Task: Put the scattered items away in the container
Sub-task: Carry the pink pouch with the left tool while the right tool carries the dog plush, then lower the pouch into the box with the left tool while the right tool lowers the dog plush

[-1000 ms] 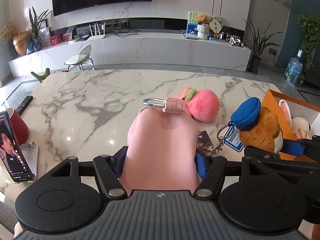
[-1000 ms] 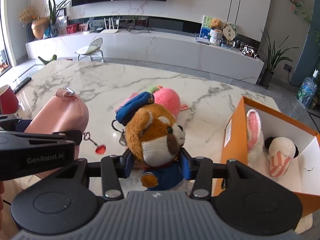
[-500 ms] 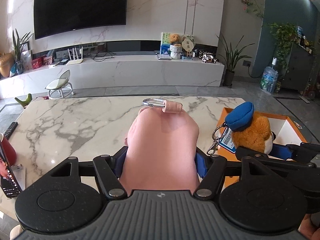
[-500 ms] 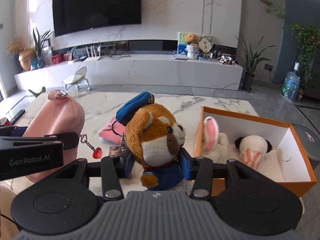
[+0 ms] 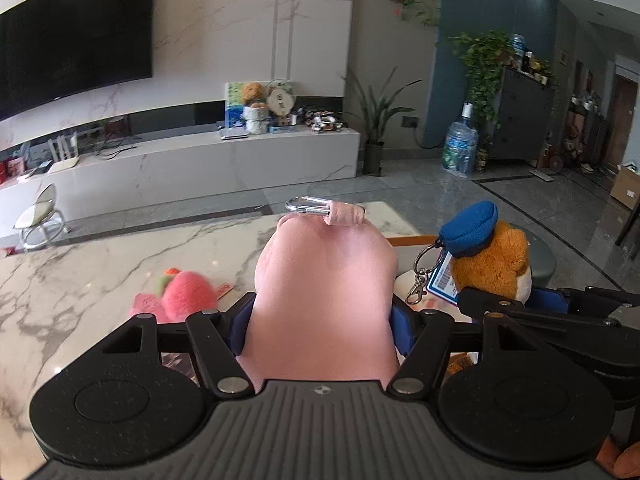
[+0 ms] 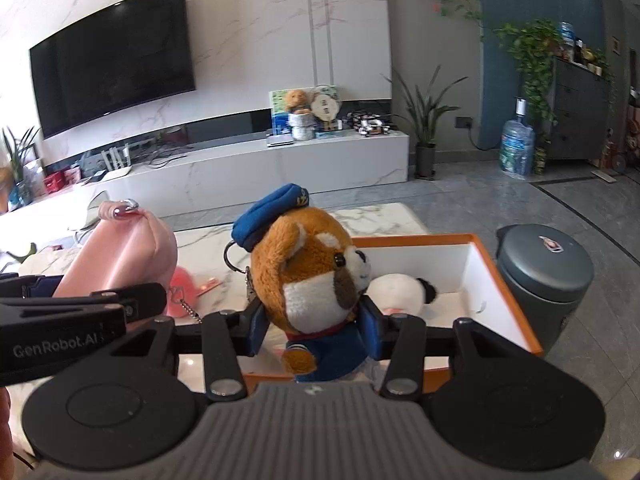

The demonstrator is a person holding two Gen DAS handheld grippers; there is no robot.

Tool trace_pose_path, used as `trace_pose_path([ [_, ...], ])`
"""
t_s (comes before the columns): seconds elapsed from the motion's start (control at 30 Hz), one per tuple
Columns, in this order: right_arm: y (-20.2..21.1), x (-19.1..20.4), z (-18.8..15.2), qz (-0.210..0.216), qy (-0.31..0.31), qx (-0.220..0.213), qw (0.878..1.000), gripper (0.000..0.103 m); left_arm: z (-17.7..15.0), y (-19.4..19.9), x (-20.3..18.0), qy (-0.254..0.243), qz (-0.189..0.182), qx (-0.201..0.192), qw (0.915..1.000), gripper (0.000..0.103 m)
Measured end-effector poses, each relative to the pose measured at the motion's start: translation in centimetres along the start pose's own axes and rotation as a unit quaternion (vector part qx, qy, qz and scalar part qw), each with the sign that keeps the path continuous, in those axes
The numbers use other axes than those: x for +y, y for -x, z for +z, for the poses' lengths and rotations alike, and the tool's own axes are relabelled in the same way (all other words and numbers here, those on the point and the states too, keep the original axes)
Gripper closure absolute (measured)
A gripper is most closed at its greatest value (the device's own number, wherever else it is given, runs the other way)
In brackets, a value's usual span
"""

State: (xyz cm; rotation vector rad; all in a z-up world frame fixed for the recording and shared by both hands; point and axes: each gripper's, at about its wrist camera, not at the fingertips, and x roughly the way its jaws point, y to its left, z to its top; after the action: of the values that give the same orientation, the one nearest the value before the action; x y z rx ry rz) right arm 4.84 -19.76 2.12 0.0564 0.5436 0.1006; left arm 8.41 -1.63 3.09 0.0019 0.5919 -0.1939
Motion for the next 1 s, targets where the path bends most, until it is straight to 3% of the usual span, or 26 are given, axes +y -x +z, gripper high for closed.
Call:
trace_pose_path([
  [0.33, -2.6, -6.2, 1.5, -0.032, -0.038, -0.002, 0.999, 0.054, 2.1, -5.1, -5.0, -0.025, -0.045, 0.007, 0.9987, 0.026],
  [0.53, -5.3, -8.2, 1.8, -0.039, -0.055, 0.007, 0.998, 0.054, 1.8, -9.2, -6.2, -0.024, -0.054, 0.037, 0.9976, 0.026],
  [0.83, -10.5, -10.1, 0.3, -0.037, -0.08, 0.068, 0.994, 0.054, -0.9, -14.2, -5.8, -0.032, -0.054, 0.108, 0.9922, 0.026],
  [1.0, -12.9, -10.9, -0.5, -0.036, -0.082, 0.102, 0.991, 0.054, -1.8, -15.9, -5.9, -0.035, -0.056, 0.127, 0.9897, 0.026],
])
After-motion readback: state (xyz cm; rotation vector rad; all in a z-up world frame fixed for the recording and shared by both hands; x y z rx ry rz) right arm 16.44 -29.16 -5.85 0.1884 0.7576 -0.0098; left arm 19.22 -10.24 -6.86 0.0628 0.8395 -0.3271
